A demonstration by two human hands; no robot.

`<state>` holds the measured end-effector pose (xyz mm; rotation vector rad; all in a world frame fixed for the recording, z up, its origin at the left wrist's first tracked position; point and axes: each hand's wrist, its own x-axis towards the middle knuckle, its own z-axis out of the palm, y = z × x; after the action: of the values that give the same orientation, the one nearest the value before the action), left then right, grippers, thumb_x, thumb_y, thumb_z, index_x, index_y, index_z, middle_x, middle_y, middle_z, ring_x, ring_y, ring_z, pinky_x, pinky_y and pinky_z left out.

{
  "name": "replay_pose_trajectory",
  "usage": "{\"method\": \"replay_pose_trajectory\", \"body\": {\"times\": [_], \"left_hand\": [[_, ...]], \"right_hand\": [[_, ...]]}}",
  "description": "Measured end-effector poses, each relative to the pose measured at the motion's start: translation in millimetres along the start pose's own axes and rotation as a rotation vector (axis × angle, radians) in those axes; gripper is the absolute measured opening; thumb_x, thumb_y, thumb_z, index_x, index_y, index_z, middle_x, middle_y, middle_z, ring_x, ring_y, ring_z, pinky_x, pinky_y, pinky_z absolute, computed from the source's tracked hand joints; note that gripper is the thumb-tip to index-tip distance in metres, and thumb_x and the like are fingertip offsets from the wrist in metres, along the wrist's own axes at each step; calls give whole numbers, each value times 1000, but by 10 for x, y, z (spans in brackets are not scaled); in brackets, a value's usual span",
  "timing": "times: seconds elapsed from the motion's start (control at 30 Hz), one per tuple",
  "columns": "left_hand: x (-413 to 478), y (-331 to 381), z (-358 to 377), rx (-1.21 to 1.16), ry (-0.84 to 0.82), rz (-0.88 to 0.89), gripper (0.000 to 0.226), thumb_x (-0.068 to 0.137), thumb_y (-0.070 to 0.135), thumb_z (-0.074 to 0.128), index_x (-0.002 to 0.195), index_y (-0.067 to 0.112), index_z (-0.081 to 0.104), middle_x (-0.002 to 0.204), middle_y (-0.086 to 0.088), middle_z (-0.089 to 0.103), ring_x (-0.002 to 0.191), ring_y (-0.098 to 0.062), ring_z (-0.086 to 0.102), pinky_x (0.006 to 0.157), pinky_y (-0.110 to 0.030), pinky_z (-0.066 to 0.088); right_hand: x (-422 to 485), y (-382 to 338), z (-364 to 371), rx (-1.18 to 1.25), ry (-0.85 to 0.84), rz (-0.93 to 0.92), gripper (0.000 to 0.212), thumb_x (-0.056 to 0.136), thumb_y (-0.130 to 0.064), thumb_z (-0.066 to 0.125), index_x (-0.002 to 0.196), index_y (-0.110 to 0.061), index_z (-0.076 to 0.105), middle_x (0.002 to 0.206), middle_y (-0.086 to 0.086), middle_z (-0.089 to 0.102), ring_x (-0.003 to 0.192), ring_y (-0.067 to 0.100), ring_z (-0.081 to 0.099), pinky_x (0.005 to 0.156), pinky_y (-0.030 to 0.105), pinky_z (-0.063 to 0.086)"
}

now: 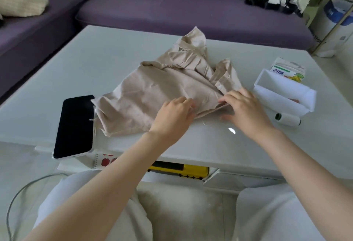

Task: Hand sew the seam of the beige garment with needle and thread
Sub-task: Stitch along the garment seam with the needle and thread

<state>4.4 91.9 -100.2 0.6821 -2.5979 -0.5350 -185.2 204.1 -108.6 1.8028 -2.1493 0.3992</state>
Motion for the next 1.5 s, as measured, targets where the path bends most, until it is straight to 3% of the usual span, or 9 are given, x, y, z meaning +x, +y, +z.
{"method": "replay_pose_trajectory", "body": {"times": [0.13, 0.33, 0.47, 0.6, 0.83, 1.0, 1.2, 1.37, 1.5], "left_hand": [[152, -11, 192, 102, 89, 27, 13, 92, 16, 52, 99, 10, 61, 97, -6, 60, 91, -27, 54, 75, -30, 31], [255, 47, 376, 209, 107, 41, 21, 78, 19, 72, 72, 6, 57, 72, -10, 55, 63, -32, 53, 58, -32, 31], [250, 69, 478, 243, 76, 29, 28, 87, 35, 64, 81, 7, 60, 82, -8, 59, 74, -32, 55, 61, -35, 34], [276, 76, 436, 177, -35, -50, 15, 96, 21, 48, 98, 12, 59, 103, -3, 58, 97, -25, 53, 74, -34, 33], [280, 70, 331, -55, -25, -209, 15, 96, 19, 50, 90, 8, 59, 86, -3, 59, 83, -28, 53, 78, -38, 38], [262, 139, 262, -47, 216, -45, 16, 95, 6, 47, 80, 10, 42, 73, -8, 52, 64, -27, 44, 70, -39, 35], [184, 38, 340, 241, 188, 274, 13, 83, 3, 48, 80, 12, 57, 67, 0, 50, 60, -23, 47, 66, -27, 19], [164, 17, 379, 214, 173, 239, 32, 84, 13, 36, 82, 10, 68, 72, -1, 58, 64, -24, 56, 70, -27, 27], [148, 87, 362, 145, 148, 142, 36, 84, 21, 37, 66, 8, 66, 64, -2, 54, 57, -20, 50, 70, -29, 34]], "right_hand": [[-21, 65, 14, 6, 68, 51, 37, 56, -11, 87, 88, -13, 69, 86, 2, 67, 86, 19, 42, 70, 29, 28], [-84, 41, -37, 137, 26, 204, 26, 71, -13, 79, 94, -13, 66, 91, 2, 70, 83, 29, 63, 65, 34, 46], [-118, 29, -17, 218, -8, 277, 18, 80, -15, 72, 97, -13, 66, 93, 1, 71, 85, 26, 65, 65, 34, 47], [-125, 28, -35, 222, 46, 240, 12, 80, -11, 72, 91, -11, 68, 89, 3, 70, 80, 29, 64, 61, 35, 47], [-111, 53, -65, 367, 20, 284, 21, 80, -18, 74, 95, -7, 65, 96, 6, 68, 83, 27, 62, 71, 38, 48], [-106, 31, -69, 349, 62, 267, 20, 85, -25, 69, 88, -6, 65, 88, 8, 66, 77, 29, 60, 64, 38, 46], [-93, 65, -48, 295, 179, 260, 19, 85, -24, 68, 80, -6, 63, 77, 10, 66, 67, 34, 59, 56, 42, 49], [-83, 61, -28, 298, 205, 252, 19, 86, -23, 68, 79, -6, 63, 74, 9, 65, 64, 33, 57, 55, 40, 48], [-79, 90, -35, 289, 231, 257, 17, 86, -20, 67, 80, -5, 62, 73, 11, 65, 63, 33, 57, 55, 40, 48]]}}
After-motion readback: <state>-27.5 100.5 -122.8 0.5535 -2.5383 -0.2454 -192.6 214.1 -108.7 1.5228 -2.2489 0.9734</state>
